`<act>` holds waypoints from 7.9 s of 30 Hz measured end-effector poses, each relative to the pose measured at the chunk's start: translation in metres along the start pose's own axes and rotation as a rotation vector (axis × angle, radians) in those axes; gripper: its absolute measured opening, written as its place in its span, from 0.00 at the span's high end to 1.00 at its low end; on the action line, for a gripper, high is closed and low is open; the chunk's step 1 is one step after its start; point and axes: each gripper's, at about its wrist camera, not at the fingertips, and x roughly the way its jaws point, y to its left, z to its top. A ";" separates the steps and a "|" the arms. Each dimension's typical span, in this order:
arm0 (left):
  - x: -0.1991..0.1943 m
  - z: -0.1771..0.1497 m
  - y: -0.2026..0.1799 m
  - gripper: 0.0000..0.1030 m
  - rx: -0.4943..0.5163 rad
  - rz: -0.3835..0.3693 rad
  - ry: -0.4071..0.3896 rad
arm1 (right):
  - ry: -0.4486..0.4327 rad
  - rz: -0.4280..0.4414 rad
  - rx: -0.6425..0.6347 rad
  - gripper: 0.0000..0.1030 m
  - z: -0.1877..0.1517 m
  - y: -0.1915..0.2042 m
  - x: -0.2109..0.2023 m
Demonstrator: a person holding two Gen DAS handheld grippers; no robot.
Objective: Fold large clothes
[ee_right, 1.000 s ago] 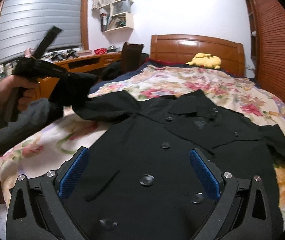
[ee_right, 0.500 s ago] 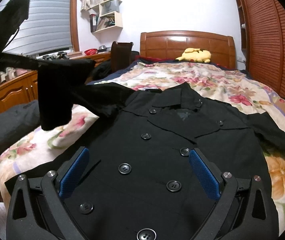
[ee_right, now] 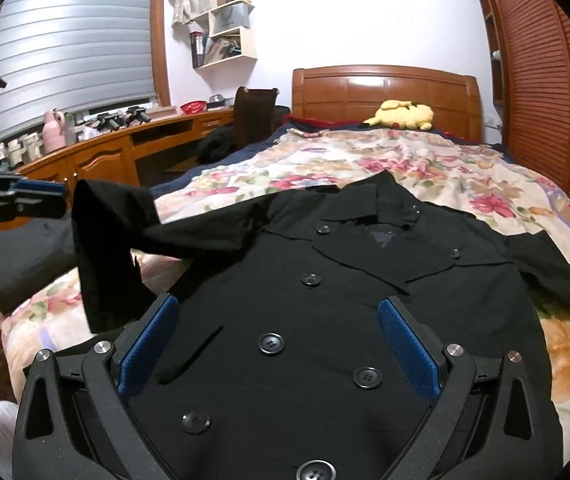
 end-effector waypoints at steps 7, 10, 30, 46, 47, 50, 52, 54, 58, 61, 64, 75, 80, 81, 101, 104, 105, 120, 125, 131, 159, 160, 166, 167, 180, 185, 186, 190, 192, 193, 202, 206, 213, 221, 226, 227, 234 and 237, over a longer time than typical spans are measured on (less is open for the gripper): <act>-0.010 -0.043 0.033 0.58 -0.087 0.004 -0.041 | 0.018 0.077 -0.030 0.07 0.016 0.024 0.012; -0.008 -0.067 0.051 0.55 -0.123 0.027 -0.038 | 0.014 0.103 -0.057 0.11 0.026 0.036 0.014; -0.003 -0.153 0.121 0.47 -0.252 0.042 -0.056 | 0.295 0.237 -0.286 0.21 0.077 0.160 0.162; 0.000 -0.158 0.129 0.46 -0.264 0.033 -0.068 | 0.405 0.282 -0.406 0.89 0.083 0.210 0.224; 0.001 -0.157 0.128 0.46 -0.262 0.031 -0.069 | 0.385 0.278 -0.404 0.89 0.085 0.208 0.221; 0.005 -0.154 0.124 0.46 -0.258 0.022 -0.068 | 0.298 0.246 -0.368 0.93 0.098 0.192 0.202; 0.007 -0.151 0.119 0.46 -0.248 0.021 -0.071 | 0.253 0.214 -0.340 0.93 0.109 0.178 0.191; 0.007 -0.146 0.112 0.46 -0.231 0.021 -0.082 | 0.194 0.161 -0.305 0.94 0.121 0.156 0.174; 0.009 -0.139 0.100 0.46 -0.210 0.005 -0.094 | 0.122 0.048 -0.224 0.94 0.138 0.101 0.141; 0.012 -0.131 0.089 0.46 -0.194 -0.006 -0.102 | 0.108 -0.043 -0.185 0.94 0.135 0.057 0.120; 0.013 -0.125 0.078 0.46 -0.176 -0.019 -0.112 | 0.145 -0.138 -0.137 0.94 0.120 0.008 0.107; 0.025 -0.106 0.051 0.46 -0.135 -0.044 -0.127 | 0.305 -0.191 -0.038 0.90 0.033 -0.067 0.076; 0.030 -0.105 0.048 0.46 -0.128 -0.048 -0.121 | 0.307 -0.175 -0.094 0.65 0.019 -0.055 0.049; 0.030 -0.106 0.049 0.46 -0.128 -0.048 -0.120 | 0.297 -0.161 -0.102 0.57 0.018 -0.053 0.043; 0.028 -0.116 0.064 0.46 -0.137 -0.008 -0.107 | 0.386 0.212 -0.230 0.45 0.012 0.093 0.118; 0.027 -0.118 0.069 0.46 -0.143 -0.006 -0.105 | 0.434 0.238 -0.260 0.45 0.003 0.106 0.132; 0.027 -0.118 0.070 0.46 -0.145 -0.005 -0.105 | 0.449 0.246 -0.272 0.45 0.000 0.111 0.135; 0.025 -0.120 0.076 0.46 -0.156 -0.009 -0.104 | 0.489 0.150 -0.347 0.82 -0.008 0.104 0.153; 0.027 -0.118 0.070 0.46 -0.143 -0.013 -0.109 | 0.339 0.132 -0.271 0.88 0.013 0.085 0.118; 0.033 -0.114 0.054 0.46 -0.110 -0.026 -0.101 | 0.162 0.009 -0.173 0.90 0.034 0.042 0.054; 0.034 -0.093 -0.017 0.46 -0.010 -0.120 -0.116 | 0.219 -0.312 0.252 0.92 -0.024 -0.130 -0.065; 0.035 -0.093 -0.018 0.46 -0.007 -0.124 -0.115 | 0.243 -0.300 0.260 0.92 -0.031 -0.134 -0.064; 0.032 -0.092 -0.027 0.46 0.006 -0.138 -0.123 | 0.289 -0.312 0.141 0.80 -0.060 -0.121 -0.079; 0.032 -0.091 -0.028 0.46 0.007 -0.140 -0.125 | 0.302 -0.313 0.118 0.76 -0.063 -0.118 -0.080; 0.030 -0.092 -0.033 0.46 0.015 -0.145 -0.132 | 0.250 -0.428 -0.113 0.54 -0.052 -0.077 -0.103; 0.031 -0.089 -0.036 0.46 0.019 -0.148 -0.131 | 0.215 -0.371 -0.122 0.54 -0.042 -0.056 -0.105; 0.031 -0.088 -0.037 0.46 0.021 -0.149 -0.132 | 0.214 -0.367 -0.128 0.54 -0.041 -0.053 -0.105; 0.032 -0.087 -0.040 0.46 0.029 -0.152 -0.131 | 0.196 -0.348 -0.150 0.54 -0.033 -0.041 -0.110; 0.033 -0.087 -0.041 0.46 0.032 -0.151 -0.128 | 0.182 -0.348 -0.155 0.54 -0.029 -0.037 -0.115; 0.034 -0.087 -0.041 0.46 0.032 -0.151 -0.127 | 0.176 -0.342 -0.152 0.54 -0.027 -0.038 -0.117; 0.034 -0.087 -0.041 0.46 0.031 -0.152 -0.126 | 0.268 -0.229 -0.139 0.54 -0.046 -0.040 -0.083; 0.035 -0.088 -0.043 0.46 0.037 -0.151 -0.121 | 0.380 -0.199 -0.150 0.54 -0.067 -0.043 -0.050; 0.036 -0.088 -0.043 0.46 0.037 -0.150 -0.120 | 0.453 -0.226 -0.220 0.56 -0.079 -0.047 -0.029; 0.040 -0.089 -0.045 0.46 0.036 -0.153 -0.115 | 0.361 -0.291 -0.240 0.85 -0.045 -0.073 -0.042; 0.040 -0.089 -0.046 0.46 0.030 -0.157 -0.117 | 0.299 -0.318 -0.179 0.88 -0.002 -0.105 -0.041; 0.040 -0.089 -0.046 0.46 0.030 -0.155 -0.118 | 0.287 -0.317 -0.153 0.88 0.006 -0.113 -0.041; 0.044 -0.086 -0.046 0.46 0.031 -0.150 -0.113 | 0.266 -0.393 0.103 0.90 0.054 -0.194 -0.024; 0.046 -0.085 -0.044 0.46 0.032 -0.146 -0.110 | 0.362 -0.440 0.200 0.89 0.044 -0.227 0.001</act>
